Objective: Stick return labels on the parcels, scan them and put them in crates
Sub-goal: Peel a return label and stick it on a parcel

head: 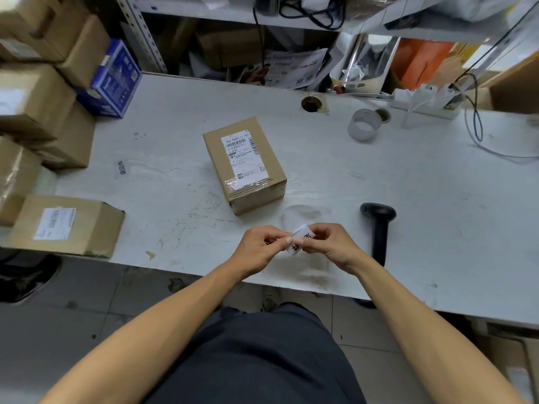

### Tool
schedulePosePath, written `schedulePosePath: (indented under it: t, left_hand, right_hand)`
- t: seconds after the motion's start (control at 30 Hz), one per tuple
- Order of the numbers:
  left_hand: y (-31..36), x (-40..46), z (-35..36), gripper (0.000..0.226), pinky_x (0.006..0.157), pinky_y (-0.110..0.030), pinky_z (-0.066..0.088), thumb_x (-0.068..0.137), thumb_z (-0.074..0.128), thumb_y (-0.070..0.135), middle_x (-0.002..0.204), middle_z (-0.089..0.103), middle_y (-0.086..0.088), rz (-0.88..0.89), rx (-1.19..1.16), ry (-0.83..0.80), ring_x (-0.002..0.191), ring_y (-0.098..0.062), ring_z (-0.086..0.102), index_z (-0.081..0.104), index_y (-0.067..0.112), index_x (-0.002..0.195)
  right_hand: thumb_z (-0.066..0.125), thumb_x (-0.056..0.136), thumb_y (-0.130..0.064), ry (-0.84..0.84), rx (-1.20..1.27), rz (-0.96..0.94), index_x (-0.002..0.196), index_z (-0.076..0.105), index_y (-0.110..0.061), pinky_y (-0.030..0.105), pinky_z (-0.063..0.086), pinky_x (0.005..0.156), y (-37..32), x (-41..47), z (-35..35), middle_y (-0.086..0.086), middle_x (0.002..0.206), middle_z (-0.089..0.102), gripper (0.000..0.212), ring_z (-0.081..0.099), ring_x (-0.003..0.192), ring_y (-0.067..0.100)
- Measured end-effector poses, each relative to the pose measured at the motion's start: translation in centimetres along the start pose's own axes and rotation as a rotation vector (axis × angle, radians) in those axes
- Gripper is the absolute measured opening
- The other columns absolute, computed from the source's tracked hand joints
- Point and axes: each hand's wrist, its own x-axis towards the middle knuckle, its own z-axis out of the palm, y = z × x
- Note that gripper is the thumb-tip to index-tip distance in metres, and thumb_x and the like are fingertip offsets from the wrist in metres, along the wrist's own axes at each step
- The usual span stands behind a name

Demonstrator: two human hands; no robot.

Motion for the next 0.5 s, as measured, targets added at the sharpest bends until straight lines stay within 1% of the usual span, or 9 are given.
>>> schedulePosePath:
  t: [0.07,0.13,0.2,0.27,0.33,0.4,0.43,0.47,0.5]
  left_hand:
    - [0.1,-0.1,-0.1,0.012,0.076,-0.019,0.049,0.096,0.069,0.023,0.085,0.074,0.010,-0.068,-0.044,0.006,0.081,-0.004,0.067,0.081,0.022,0.095]
    - [0.4,-0.1,-0.4,0.013,0.078,-0.024,0.050,0.097,0.067,0.021,0.082,0.075,0.007,-0.166,-0.164,0.111,0.078,-0.005,0.068,0.078,0.022,0.091]
    - [0.7,0.2,-1.5,0.011,0.077,-0.028,0.053,0.096,0.068,0.021,0.080,0.076,0.005,-0.214,-0.267,0.254,0.077,-0.008,0.069,0.077,0.021,0.090]
    - [1.1,0.2,-3.1,0.011,0.075,-0.026,0.055,0.093,0.071,0.023,0.077,0.075,0.004,-0.211,-0.290,0.317,0.074,-0.009,0.070,0.078,0.018,0.086]
    - [1.4,0.2,-4.5,0.014,0.072,-0.025,0.054,0.090,0.074,0.026,0.076,0.074,0.003,-0.209,-0.271,0.305,0.071,-0.009,0.068,0.077,0.017,0.081]
    - [1.5,0.1,-5.7,0.028,0.071,-0.028,0.052,0.082,0.079,0.040,0.079,0.074,0.002,-0.241,-0.247,0.234,0.067,-0.010,0.065,0.073,0.014,0.076]
    - [1.5,0.1,-6.1,0.039,0.070,-0.028,0.050,0.074,0.082,0.050,0.080,0.074,0.001,-0.258,-0.236,0.189,0.065,-0.010,0.063,0.070,0.013,0.074]
    - [1.5,0.1,-6.5,0.049,0.068,-0.028,0.049,0.067,0.085,0.058,0.079,0.073,0.000,-0.272,-0.223,0.152,0.063,-0.011,0.060,0.067,0.013,0.074]
    - [1.4,0.1,-6.8,0.054,0.066,-0.027,0.047,0.063,0.085,0.063,0.076,0.072,-0.001,-0.281,-0.204,0.125,0.061,-0.012,0.057,0.064,0.014,0.072]
  right_hand:
    - [0.084,0.080,-0.019,0.000,0.003,-0.006,0.103,0.077,-0.008,0.032,0.058,0.083,0.3,0.0,0.1,0.011,0.096,0.077,0.026,0.071,0.089,0.020]
    - [0.087,0.078,-0.020,0.069,-0.026,-0.033,0.101,0.077,-0.011,0.032,0.059,0.082,0.8,0.1,0.2,0.010,0.096,0.077,0.027,0.071,0.089,0.022]
    - [0.089,0.076,-0.026,0.189,-0.195,-0.067,0.099,0.076,-0.018,0.030,0.057,0.079,1.6,0.4,0.0,0.001,0.093,0.075,0.028,0.070,0.086,0.017]
    - [0.088,0.076,-0.026,0.293,-0.409,-0.100,0.098,0.071,-0.020,0.029,0.055,0.077,2.5,0.7,-0.2,-0.005,0.094,0.070,0.029,0.066,0.085,0.012]
    - [0.086,0.074,-0.024,0.342,-0.546,-0.156,0.099,0.064,-0.018,0.027,0.052,0.078,3.2,0.6,0.0,-0.006,0.098,0.064,0.034,0.062,0.091,0.016]
    - [0.089,0.070,-0.030,0.436,-0.648,-0.283,0.110,0.054,-0.019,0.014,0.041,0.081,3.6,0.3,0.7,-0.008,0.108,0.052,0.055,0.051,0.099,0.014]
    - [0.091,0.068,-0.035,0.494,-0.653,-0.373,0.116,0.051,-0.019,0.013,0.039,0.081,3.6,0.1,1.0,-0.008,0.111,0.046,0.064,0.046,0.099,0.011]
    - [0.089,0.070,-0.039,0.542,-0.617,-0.467,0.118,0.050,-0.018,0.013,0.038,0.080,3.1,0.0,1.5,-0.007,0.110,0.044,0.064,0.045,0.096,0.010]
    - [0.083,0.075,-0.041,0.559,-0.541,-0.533,0.115,0.052,-0.020,0.015,0.040,0.078,2.2,0.0,1.9,-0.005,0.106,0.047,0.055,0.047,0.092,0.010]
